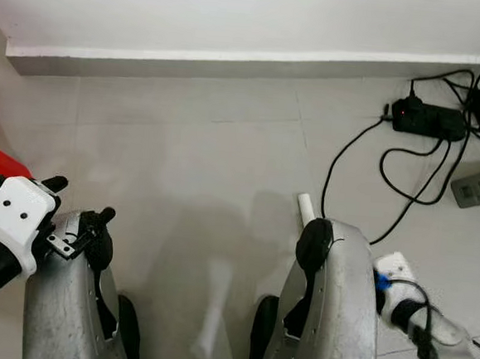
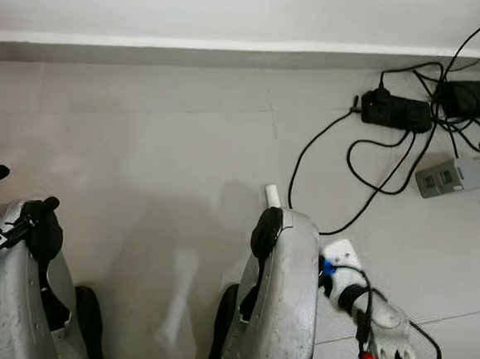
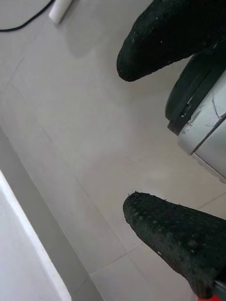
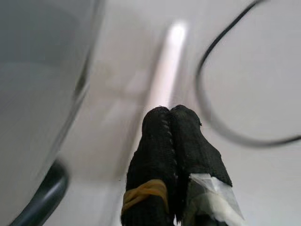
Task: Building children table
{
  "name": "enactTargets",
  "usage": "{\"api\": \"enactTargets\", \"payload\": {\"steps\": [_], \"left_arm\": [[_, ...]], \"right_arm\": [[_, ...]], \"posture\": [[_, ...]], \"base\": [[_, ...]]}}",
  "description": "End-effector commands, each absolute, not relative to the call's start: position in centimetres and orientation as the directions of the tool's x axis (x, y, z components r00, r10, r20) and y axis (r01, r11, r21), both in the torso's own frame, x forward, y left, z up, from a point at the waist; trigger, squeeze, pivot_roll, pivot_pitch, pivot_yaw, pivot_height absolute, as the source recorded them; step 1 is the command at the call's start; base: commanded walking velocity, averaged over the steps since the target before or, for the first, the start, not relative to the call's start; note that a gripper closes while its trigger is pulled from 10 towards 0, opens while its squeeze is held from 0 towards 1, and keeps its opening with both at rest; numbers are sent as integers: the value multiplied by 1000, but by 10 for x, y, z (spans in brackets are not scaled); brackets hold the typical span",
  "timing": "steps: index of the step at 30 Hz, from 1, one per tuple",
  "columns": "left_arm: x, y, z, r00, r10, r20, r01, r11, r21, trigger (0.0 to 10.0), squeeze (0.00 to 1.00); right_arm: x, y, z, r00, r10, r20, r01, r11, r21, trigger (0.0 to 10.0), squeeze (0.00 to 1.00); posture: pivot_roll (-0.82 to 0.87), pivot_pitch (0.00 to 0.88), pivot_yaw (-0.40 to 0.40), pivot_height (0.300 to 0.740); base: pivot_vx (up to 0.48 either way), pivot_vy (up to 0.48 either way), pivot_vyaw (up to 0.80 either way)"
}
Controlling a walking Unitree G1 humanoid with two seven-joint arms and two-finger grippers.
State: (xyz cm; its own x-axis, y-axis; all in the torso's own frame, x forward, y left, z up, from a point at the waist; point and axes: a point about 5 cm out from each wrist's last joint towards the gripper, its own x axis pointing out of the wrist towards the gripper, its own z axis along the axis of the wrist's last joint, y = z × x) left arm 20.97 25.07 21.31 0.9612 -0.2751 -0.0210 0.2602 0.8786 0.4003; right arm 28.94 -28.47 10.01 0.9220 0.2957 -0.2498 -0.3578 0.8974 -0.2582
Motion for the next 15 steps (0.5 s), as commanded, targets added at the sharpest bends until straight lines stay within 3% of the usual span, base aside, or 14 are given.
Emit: {"api": "enactTargets", "payload": {"steps": [1,9,15], "left_arm": [[211,251,177,952,-260,-164,300,901,314,10000,0],[223,252,176,959,-252,-126,280,904,322,10000,0],[227,251,176,964,-246,-105,267,908,324,10000,0]], "right_arm": [[281,-287,95,923,282,-261,-342,912,-225,0,0],[317,-245,167,945,325,41,-317,938,-143,0,0],[334,-230,202,931,316,181,-304,948,-93,0,0]], "posture": [[5,436,-160,300],[11,386,-149,300],[24,347,-147,300]], "base": [[0,0,0],[0,0,0],[0,0,0]]}}
